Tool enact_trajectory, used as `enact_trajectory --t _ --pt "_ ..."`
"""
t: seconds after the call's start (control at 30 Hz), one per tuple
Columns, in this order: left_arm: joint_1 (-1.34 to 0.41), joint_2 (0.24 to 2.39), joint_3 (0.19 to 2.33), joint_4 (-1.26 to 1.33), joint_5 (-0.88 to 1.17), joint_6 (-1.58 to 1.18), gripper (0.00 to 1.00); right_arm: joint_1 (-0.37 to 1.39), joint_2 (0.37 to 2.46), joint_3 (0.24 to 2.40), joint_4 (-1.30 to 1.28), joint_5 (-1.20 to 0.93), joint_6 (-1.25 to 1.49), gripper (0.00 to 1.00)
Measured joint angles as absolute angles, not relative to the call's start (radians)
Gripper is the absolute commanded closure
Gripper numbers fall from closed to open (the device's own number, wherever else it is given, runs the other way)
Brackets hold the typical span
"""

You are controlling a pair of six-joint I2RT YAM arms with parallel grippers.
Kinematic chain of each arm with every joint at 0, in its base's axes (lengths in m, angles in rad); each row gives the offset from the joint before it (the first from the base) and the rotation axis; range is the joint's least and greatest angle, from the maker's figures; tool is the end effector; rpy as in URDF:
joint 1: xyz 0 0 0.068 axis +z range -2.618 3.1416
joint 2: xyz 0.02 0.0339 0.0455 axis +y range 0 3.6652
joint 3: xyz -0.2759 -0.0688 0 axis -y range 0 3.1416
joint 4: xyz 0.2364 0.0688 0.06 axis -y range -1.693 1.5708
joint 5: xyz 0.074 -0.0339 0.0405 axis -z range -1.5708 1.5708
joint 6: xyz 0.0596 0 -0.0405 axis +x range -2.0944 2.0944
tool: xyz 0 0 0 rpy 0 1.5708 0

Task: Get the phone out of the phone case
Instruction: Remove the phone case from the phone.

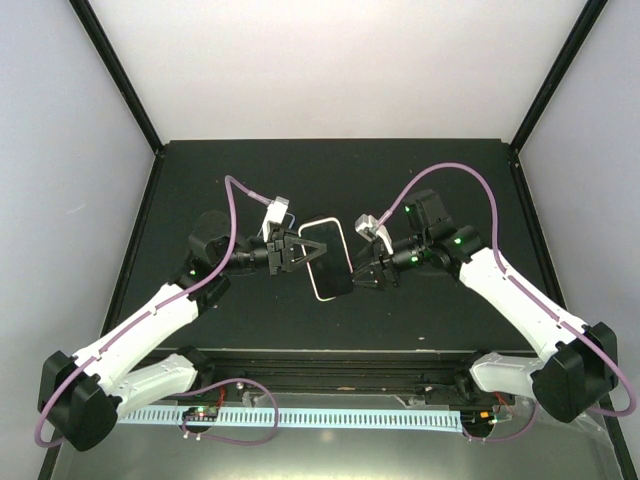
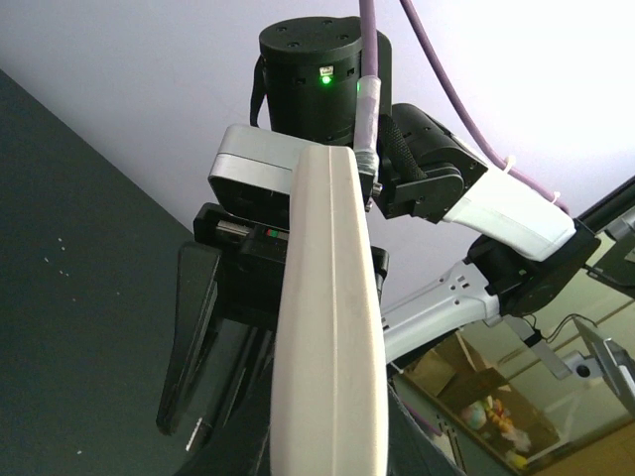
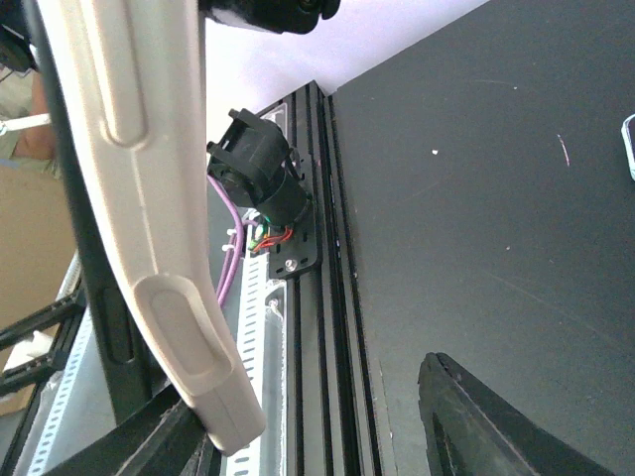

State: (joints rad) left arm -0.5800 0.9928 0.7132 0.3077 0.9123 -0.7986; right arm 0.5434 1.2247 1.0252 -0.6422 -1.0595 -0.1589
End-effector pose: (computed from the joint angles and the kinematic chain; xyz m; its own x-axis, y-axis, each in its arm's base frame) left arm 0.1611 -0.1619 0.3401 -0.6976 -0.0670 -0.7134 0.7122 0.0438 -0.7006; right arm 0.1775 0.1679 0.3081 -0.5116 -0.3995 -0.7607 -0.8419 0.0559 0.5368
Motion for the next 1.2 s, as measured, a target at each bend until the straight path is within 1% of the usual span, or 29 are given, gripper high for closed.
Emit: enact_trajectory --t 0.07,0.23,0.37,0.5,0.57,0.63,0.8,0.93,0.97,1.0,1.07,1.1,1.13,1.2 --pt "-0.580 0.993 0.714 0.308 0.907 -0.781 0.98 0.540 1.225 1.025 -0.626 -1.060 -0.122 0.45" --pt "-0.584 0.988 0.714 0.308 0.890 -0.722 0.99 0.526 1.230 1.026 -0.580 -1.070 -0.012 0.38" --pt "-0.598 0.987 0.719 0.302 0.879 -0.684 0.98 0.521 1.230 1.026 -0.497 -1.104 0.065 0.33" --pt "-0.611 0.991 0.740 0.286 0.875 -0.656 0.99 0.512 1.234 1.026 -0.424 -1.155 0.118 0.32" --pt "-0.612 0.999 0.753 0.285 0.876 -0.648 0.99 0.506 1.238 1.026 -0.388 -1.184 0.140 0.33" --pt "-0.613 1.010 0.766 0.284 0.878 -0.642 0.98 0.499 1.240 1.026 -0.373 -1.200 0.147 0.42" --pt "-0.617 1.056 0.805 0.258 0.865 -0.627 0.98 0.487 1.227 1.011 -0.338 -1.224 0.170 0.73" --pt "-0.623 1.098 0.855 0.182 0.841 -0.611 0.98 0.480 1.188 0.973 -0.344 -1.214 0.199 0.93" --pt "-0.625 1.121 0.884 0.146 0.840 -0.602 0.96 0.477 1.177 0.967 -0.351 -1.205 0.204 0.97" --pt "-0.627 1.141 0.912 0.116 0.839 -0.595 0.89 0.472 1.165 0.962 -0.360 -1.190 0.207 0.98" --pt "-0.636 1.203 0.998 0.014 0.830 -0.567 0.64 0.458 1.142 0.952 -0.385 -1.156 0.213 0.99" --pt "-0.638 1.211 1.008 0.004 0.828 -0.562 0.52 0.449 1.130 0.945 -0.392 -1.140 0.220 0.99" --pt "-0.644 1.237 1.041 -0.037 0.789 -0.547 0.43 0.440 1.116 0.935 -0.392 -1.122 0.225 0.99" --pt "-0.657 1.292 1.097 -0.083 0.700 -0.522 0.33 0.440 1.081 0.916 -0.391 -1.065 0.252 0.99"
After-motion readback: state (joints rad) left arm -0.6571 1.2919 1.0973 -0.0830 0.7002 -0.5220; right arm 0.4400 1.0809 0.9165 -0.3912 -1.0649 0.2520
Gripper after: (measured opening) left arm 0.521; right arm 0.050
